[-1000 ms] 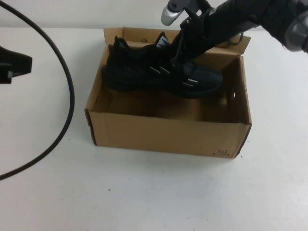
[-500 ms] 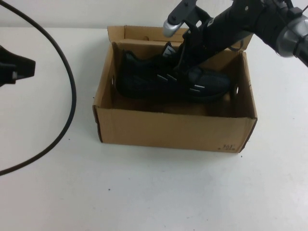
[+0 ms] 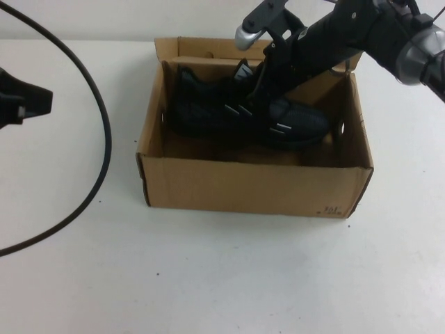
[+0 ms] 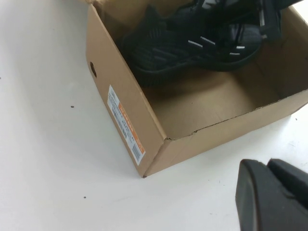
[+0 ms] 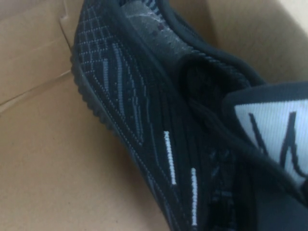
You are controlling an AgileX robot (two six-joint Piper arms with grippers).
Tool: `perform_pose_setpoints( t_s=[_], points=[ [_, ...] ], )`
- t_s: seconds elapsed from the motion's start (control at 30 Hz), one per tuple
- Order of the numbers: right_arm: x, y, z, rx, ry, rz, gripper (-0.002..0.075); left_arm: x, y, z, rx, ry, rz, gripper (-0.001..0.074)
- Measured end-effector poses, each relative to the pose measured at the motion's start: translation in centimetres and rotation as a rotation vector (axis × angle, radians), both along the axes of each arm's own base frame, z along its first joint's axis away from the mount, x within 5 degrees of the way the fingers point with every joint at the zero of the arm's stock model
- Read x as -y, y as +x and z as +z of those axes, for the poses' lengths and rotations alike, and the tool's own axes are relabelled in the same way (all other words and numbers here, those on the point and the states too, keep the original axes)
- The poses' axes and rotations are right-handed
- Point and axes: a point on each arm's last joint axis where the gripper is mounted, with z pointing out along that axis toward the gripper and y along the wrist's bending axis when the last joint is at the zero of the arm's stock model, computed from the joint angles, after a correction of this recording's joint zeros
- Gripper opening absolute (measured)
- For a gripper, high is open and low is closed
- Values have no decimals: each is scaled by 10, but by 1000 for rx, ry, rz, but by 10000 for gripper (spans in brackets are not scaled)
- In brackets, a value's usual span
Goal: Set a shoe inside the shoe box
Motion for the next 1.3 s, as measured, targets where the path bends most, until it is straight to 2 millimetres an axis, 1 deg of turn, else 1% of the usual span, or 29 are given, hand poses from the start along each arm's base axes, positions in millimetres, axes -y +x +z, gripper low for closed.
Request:
perform_pose_setpoints(
  t_s=[0.07,0.17,0.33,0.4,0.57,0.63,0.7,0.8,0.87,0.93,1.03,1.13,1.3],
  points=[
    [0,0,-1,-3,0,-1,22,0,0,0,-1,0,-1,3],
    [0,1,-1,1,4,-4,79,0,0,0,-3,0,-3,3],
    [-1,2,2,18,24,-14,232,0,-1,0,-7,0,-6,3],
    [-1,2,5,27,28,-17,269,0,-1,0,-7,0,-6,3],
    [1,-2,19,38,54,-40,291,1,-1,-1,-10,4,-13,3],
    [2,-6,30,53,65,-44,267,1,-4,0,-9,7,-22,3],
    [4,-10,41,72,75,-44,224,1,-9,3,5,16,-38,3],
    [8,-21,66,105,93,-40,133,3,-27,13,49,32,-69,3],
    [11,-33,86,133,104,-30,65,4,-41,21,89,39,-78,3],
    [16,-46,107,154,111,-16,19,4,-58,30,142,46,-84,3],
    [22,-67,132,158,120,9,-6,6,-85,41,212,54,-93,3],
    [27,-85,151,127,142,2,-12,7,-114,50,276,62,-110,3],
    [37,-114,174,48,163,-27,-15,13,-159,61,392,25,-142,3]
  ],
)
